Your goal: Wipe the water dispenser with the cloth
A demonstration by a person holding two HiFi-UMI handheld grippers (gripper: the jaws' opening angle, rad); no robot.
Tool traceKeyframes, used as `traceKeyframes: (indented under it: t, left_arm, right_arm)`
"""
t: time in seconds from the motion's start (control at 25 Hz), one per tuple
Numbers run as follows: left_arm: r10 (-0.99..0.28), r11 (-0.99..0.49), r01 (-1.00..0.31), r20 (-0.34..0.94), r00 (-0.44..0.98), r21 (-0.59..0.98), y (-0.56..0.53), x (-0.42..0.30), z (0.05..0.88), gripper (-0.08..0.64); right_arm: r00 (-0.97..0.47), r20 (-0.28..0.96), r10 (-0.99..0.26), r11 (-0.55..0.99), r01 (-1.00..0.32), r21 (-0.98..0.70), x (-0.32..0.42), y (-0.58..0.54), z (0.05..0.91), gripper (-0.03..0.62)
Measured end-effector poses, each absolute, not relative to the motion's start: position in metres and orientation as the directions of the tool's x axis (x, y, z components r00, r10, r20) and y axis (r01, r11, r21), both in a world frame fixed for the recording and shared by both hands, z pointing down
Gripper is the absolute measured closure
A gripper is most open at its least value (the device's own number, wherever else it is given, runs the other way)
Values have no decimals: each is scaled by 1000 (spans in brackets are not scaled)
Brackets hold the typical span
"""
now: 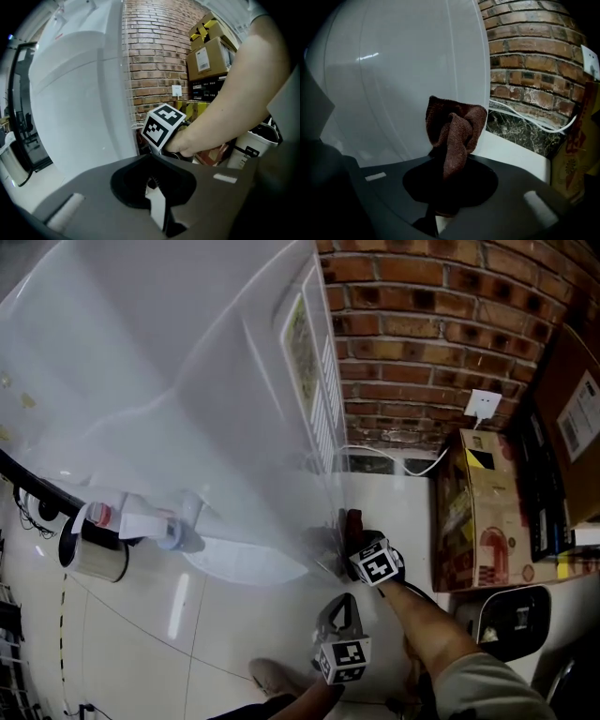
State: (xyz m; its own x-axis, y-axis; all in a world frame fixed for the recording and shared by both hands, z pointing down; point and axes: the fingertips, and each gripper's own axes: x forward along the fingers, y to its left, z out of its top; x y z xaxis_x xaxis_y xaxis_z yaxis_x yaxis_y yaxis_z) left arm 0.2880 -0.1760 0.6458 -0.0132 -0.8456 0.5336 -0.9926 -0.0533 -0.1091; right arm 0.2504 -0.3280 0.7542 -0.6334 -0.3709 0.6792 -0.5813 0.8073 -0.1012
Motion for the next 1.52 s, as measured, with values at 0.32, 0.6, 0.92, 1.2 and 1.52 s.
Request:
traceKeyframes:
  t: [0.32,0.6,0.92,1.2,1.52]
  left_arm:
    - [-878,-77,-996,477,43,-51,-191,313,576,560]
    - [-934,-211,-962,325,146,-175,-218,335,435,560]
    - [-982,-152,-982,127,138,-110,-224,335,313,560]
    - [-990,-100,-990,112,88,-103,-225,322,310,560]
    - [-974,-171,-975,174,145,-144,-215,321,327,560]
  right_arm:
    - [-656,667,-352,813,-568,-130,269,-311,728,514]
    - [-703,486,-519,786,-616,-53,297,-356,590,514]
    - [-762,113,-638,767,-641,8,345,-370,342,512]
    - [-778,-164,-606,761,-627,164,335,-360,142,512]
    - [-758,-371,-537,736,-636,234,291,-354,4,514]
